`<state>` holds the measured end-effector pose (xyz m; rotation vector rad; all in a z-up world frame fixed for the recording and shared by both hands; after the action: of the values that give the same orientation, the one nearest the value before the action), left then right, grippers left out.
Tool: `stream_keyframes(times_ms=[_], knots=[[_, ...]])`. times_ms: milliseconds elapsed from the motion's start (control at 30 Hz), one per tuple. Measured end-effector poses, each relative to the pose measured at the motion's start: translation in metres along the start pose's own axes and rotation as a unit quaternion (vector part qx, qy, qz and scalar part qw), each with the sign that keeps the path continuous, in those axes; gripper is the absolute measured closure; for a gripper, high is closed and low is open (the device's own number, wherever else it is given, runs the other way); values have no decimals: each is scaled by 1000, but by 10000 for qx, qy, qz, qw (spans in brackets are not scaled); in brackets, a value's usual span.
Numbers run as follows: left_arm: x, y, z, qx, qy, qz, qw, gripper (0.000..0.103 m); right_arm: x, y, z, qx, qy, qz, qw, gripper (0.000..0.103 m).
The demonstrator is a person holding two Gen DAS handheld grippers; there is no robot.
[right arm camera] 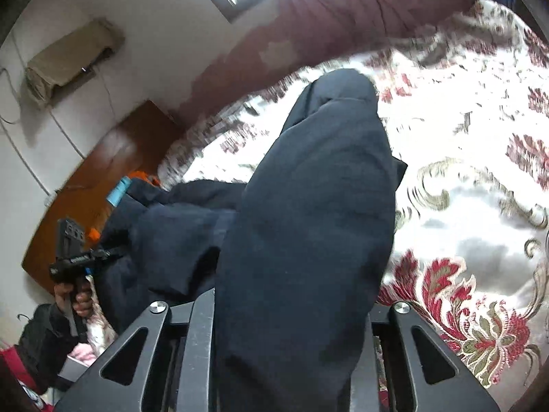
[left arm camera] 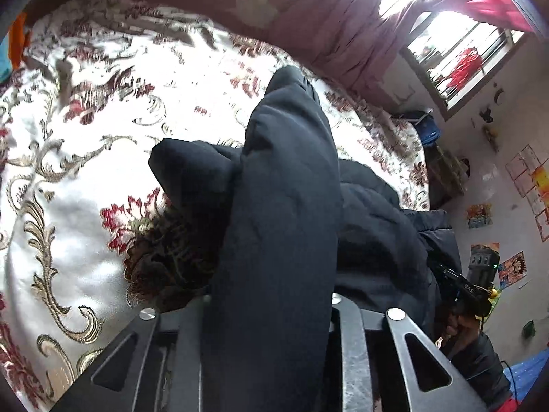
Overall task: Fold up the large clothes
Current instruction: 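Fold the grasped jacket side over the body with both grippers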
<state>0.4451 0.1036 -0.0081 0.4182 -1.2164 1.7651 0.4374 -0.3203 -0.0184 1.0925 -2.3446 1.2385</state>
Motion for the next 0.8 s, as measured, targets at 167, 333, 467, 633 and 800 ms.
stream_keyframes(times_ms=[167, 333, 467, 633, 800], knots=[[26, -5, 17, -45, 83, 268, 9996, 85, 26, -7, -29, 188, -100, 162, 9996, 83], [54, -5, 30, -185, 144, 516, 9984, 86, 49, -8, -39, 291, -237, 318, 9988, 83], [72, -5, 40, -310, 123, 619, 9975, 86, 56, -5, -41, 324, -250, 289, 9987, 83], [67, 5, 34, -224, 94, 531, 9983, 86, 45, 6, -32, 305, -111, 120, 9994, 83], [49, 23, 19, -32, 58, 291, 9996, 86, 25, 22, -16, 442, 183, -153, 9987, 83]])
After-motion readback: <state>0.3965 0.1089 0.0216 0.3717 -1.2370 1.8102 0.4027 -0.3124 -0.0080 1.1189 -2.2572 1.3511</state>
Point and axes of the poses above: each gripper's, at about its wrist camera, not at the fingertips, and x roughly against the way its jaws point, z to its right, y to its underside, the point moved 2 cm from there along -x, roughly the way its jaws point, and after that the axes turned 7 degrees about -x, right-handed, at the moved point
